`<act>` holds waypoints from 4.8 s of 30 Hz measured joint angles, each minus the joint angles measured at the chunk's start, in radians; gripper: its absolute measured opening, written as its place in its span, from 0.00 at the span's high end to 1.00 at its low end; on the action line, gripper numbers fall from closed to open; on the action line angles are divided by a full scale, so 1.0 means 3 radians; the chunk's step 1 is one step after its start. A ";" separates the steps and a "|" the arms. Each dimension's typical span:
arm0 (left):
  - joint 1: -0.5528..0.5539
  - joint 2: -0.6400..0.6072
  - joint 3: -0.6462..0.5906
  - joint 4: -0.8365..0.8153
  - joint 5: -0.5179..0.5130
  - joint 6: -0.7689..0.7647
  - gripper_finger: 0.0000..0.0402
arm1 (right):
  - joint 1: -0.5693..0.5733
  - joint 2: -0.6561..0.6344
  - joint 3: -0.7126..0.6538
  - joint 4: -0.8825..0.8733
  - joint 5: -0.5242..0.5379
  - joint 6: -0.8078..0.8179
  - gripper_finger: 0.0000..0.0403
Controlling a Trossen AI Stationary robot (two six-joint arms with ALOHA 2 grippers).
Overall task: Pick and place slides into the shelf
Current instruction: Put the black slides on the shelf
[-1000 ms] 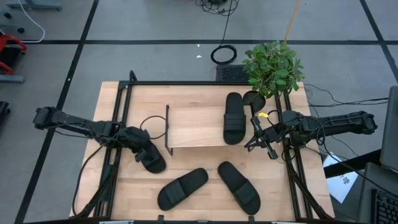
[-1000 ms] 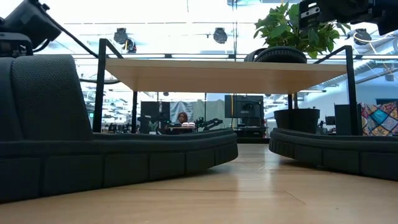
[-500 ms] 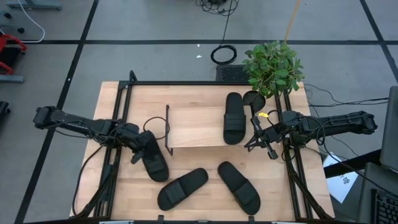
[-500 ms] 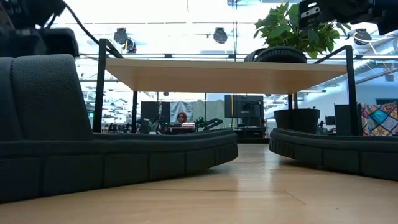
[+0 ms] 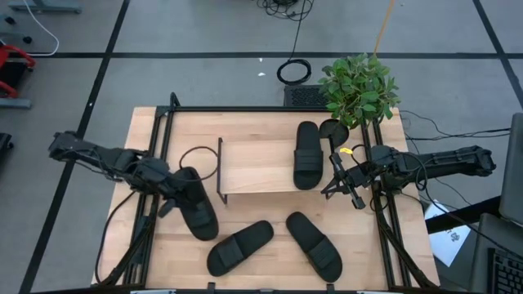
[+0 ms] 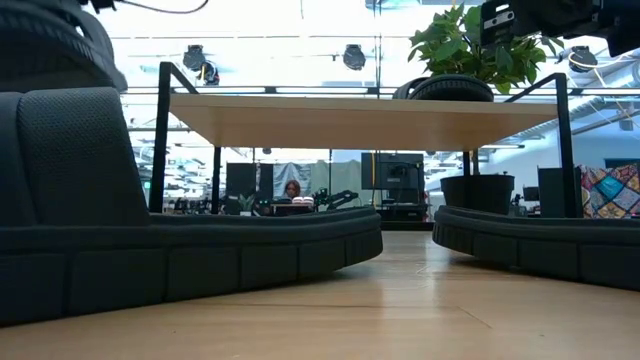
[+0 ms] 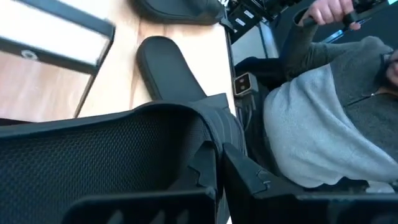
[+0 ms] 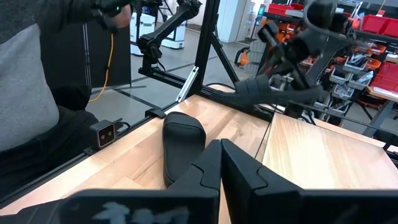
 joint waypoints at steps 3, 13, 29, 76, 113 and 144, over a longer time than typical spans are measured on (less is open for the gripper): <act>-0.0124 0.0014 0.0309 -0.0393 -0.0258 0.0167 0.99 | 0.0000 0.0000 0.0000 0.0000 0.0000 -0.0003 1.00; -0.0178 0.0437 0.1387 -0.0729 -0.0971 0.2114 1.00 | 0.0000 0.0000 0.0000 0.0027 0.0003 -0.0024 1.00; 0.0489 0.0837 0.2165 -0.0081 0.0024 0.4499 1.00 | 0.0000 0.0000 0.0000 0.0025 0.0005 -0.0025 1.00; 0.2417 0.4632 0.4993 -0.3441 0.2487 0.4113 1.00 | 0.0000 0.0004 -0.0003 -0.0028 0.0010 -0.0175 1.00; 0.2182 0.4635 0.4841 -0.2910 0.2089 0.3560 1.00 | 0.0001 0.0005 -0.0003 -0.0001 0.0010 -0.0135 1.00; 0.2155 0.4598 0.4680 -0.2575 0.1470 0.3140 0.51 | 0.0001 0.0006 -0.0003 0.0011 0.0010 -0.0097 1.00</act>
